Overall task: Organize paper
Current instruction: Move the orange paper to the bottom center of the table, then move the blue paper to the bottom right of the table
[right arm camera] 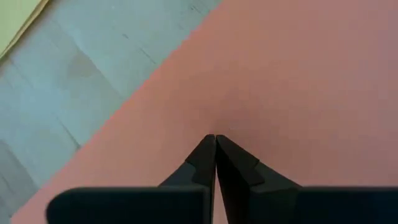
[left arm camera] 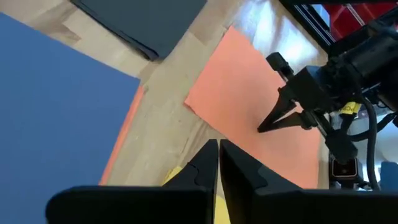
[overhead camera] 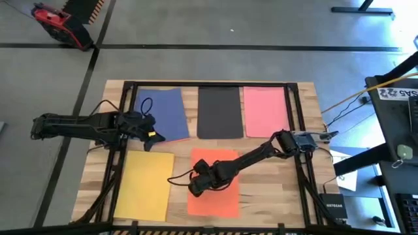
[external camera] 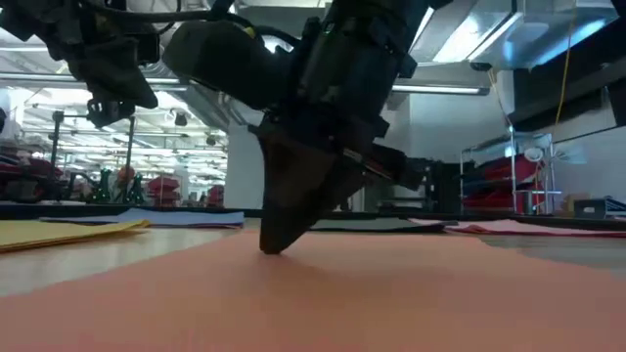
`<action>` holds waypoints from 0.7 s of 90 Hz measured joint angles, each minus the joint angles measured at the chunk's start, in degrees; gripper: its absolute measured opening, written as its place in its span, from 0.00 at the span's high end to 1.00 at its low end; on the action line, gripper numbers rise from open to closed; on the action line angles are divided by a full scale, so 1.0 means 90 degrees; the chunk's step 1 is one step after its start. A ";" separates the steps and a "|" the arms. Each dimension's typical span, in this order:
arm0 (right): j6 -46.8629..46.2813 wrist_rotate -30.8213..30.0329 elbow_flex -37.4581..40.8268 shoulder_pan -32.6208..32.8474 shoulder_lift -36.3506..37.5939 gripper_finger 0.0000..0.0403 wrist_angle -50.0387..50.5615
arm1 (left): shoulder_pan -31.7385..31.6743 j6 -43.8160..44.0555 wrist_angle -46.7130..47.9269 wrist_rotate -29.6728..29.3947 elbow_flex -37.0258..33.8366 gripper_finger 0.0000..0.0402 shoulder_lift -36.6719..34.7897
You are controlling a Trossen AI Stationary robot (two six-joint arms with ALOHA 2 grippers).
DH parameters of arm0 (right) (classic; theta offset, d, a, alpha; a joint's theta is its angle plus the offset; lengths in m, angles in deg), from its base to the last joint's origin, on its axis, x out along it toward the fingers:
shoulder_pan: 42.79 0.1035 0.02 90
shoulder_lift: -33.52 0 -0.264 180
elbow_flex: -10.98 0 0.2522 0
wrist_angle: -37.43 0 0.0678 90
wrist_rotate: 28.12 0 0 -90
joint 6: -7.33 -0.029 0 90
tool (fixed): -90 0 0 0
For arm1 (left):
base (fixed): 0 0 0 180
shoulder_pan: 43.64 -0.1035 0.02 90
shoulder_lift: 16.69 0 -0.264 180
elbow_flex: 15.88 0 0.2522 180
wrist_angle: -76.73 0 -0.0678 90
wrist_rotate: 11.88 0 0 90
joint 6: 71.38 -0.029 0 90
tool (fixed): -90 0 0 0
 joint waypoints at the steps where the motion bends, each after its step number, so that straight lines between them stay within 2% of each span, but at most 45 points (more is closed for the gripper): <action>1: 0.0029 -0.0001 -0.0019 0.0001 -0.0005 1.00 0.0015 | 0.0000 0.0000 -0.0003 0.0000 0.0000 1.00 0.0000; 19: 0.0452 -0.0425 -0.0574 0.0001 -0.0039 1.00 0.0448 | 0.0000 0.0008 -0.0005 -0.0002 0.0000 1.00 0.0000; 47: 0.1769 -0.0729 -0.1732 -0.0154 -0.0028 1.00 0.1329 | 0.0007 0.0284 0.0033 0.0074 0.0000 1.00 -0.0026; 63: 0.2546 -0.0545 -0.1836 -0.0612 -0.0024 1.00 0.0820 | 0.0007 0.0359 0.0021 -0.0506 0.0000 1.00 -0.0393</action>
